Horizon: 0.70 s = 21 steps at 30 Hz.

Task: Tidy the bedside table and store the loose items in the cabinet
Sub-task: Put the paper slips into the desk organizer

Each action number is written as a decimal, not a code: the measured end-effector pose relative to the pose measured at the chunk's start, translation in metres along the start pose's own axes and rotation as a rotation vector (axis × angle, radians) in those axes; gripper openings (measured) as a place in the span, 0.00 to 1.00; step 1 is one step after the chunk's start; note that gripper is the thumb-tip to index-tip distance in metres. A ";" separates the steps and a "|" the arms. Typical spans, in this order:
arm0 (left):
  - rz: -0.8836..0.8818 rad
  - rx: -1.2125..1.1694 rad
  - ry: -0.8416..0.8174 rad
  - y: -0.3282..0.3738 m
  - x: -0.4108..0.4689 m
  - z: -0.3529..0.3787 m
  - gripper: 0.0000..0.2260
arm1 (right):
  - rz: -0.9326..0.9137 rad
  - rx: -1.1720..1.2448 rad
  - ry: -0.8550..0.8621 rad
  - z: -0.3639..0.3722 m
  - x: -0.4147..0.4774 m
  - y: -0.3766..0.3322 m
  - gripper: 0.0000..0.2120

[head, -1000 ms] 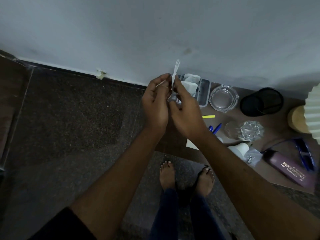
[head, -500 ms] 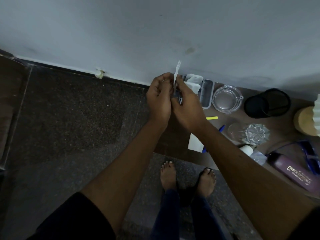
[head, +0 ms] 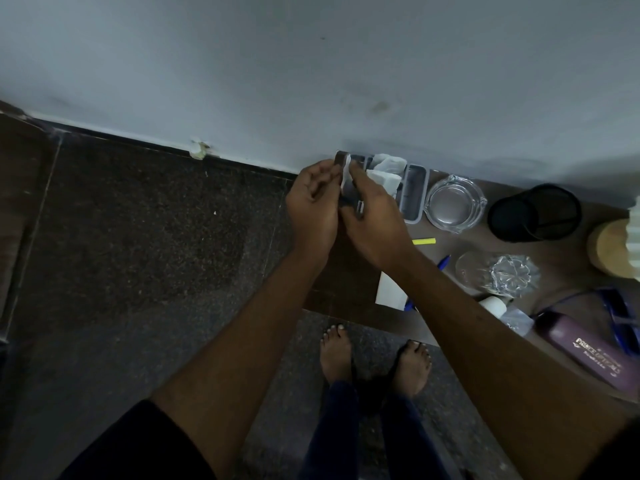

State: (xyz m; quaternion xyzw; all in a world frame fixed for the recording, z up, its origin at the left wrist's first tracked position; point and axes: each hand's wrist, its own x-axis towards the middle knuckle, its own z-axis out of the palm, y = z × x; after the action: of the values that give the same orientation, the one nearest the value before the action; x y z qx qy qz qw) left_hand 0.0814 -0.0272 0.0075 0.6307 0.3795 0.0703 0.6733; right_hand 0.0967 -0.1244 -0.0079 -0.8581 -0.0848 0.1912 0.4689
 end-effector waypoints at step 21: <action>-0.209 0.367 -0.163 -0.101 -0.077 -0.041 0.13 | 0.198 -0.084 0.078 0.001 -0.128 0.067 0.21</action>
State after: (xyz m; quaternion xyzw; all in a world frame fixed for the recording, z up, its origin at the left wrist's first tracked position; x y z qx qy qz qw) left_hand -0.0359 -0.0578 -0.0474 0.7034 0.3934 -0.1212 0.5794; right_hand -0.0229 -0.2019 -0.0323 -0.8879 0.0109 0.1994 0.4144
